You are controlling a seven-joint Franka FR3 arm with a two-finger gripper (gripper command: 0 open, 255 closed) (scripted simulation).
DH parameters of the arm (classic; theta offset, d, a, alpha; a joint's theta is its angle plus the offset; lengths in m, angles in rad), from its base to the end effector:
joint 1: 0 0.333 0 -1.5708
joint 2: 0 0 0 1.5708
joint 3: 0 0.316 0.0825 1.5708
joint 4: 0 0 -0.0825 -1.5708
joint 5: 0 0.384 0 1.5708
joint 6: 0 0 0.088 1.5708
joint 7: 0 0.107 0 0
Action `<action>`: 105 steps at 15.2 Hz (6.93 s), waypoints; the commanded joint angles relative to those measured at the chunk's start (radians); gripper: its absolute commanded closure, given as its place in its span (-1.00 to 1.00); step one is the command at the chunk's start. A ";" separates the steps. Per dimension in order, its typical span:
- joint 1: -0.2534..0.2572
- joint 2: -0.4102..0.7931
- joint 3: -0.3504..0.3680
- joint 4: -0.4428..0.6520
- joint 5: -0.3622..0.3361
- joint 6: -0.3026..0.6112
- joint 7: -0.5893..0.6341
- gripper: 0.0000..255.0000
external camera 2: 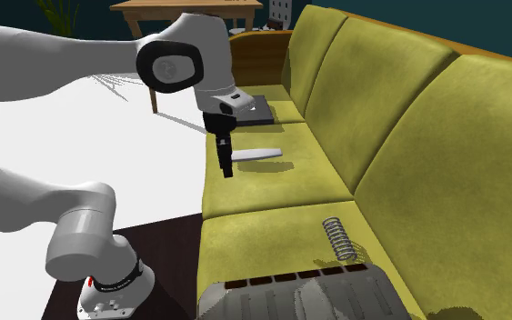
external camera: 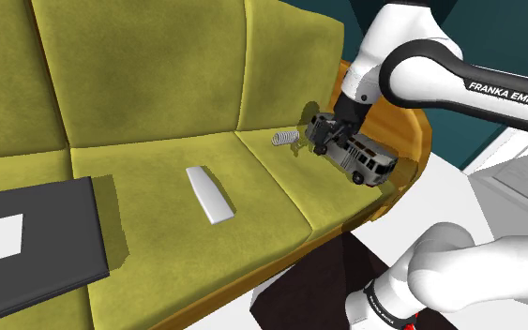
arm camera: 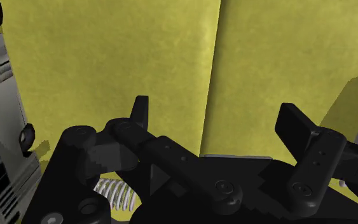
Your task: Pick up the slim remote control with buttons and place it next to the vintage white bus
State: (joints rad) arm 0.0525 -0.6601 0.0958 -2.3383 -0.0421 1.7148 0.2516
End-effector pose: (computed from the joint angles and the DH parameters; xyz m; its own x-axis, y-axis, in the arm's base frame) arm 0.3502 0.0552 0.5695 0.9918 -0.1140 0.0577 -0.1188 -0.9889 0.0888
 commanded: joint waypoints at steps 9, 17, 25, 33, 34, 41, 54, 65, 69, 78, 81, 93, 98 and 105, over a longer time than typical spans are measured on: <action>0.044 0.272 0.136 0.076 0.065 0.177 0.173 -1.00; 0.073 0.539 0.231 0.229 0.046 0.277 0.317 -1.00; 0.127 0.818 0.284 0.447 -0.028 0.318 0.456 -1.00; 0.131 0.857 0.279 0.390 -0.047 0.410 0.469 -1.00; 0.131 0.857 0.279 0.390 -0.047 0.410 0.469 -1.00; 0.131 0.857 0.279 0.390 -0.047 0.410 0.469 1.00; 0.129 0.835 0.282 0.418 -0.036 0.362 0.461 1.00; 0.125 0.790 0.285 0.514 -0.014 0.225 0.446 1.00; 0.125 0.781 0.286 0.557 -0.010 0.173 0.443 1.00; 0.126 0.772 0.288 0.668 -0.005 0.054 0.439 1.00; 0.127 0.774 0.288 0.710 -0.005 0.014 0.439 1.00; 0.102 0.734 0.273 0.797 0.011 -0.110 0.393 1.00; 0.036 0.599 0.212 0.644 0.055 -0.082 0.265 1.00; -0.034 0.460 0.110 0.492 0.077 -0.068 0.088 1.00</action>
State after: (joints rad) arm 0.0297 -0.1880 0.2224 -1.8338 0.0355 1.6464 0.3682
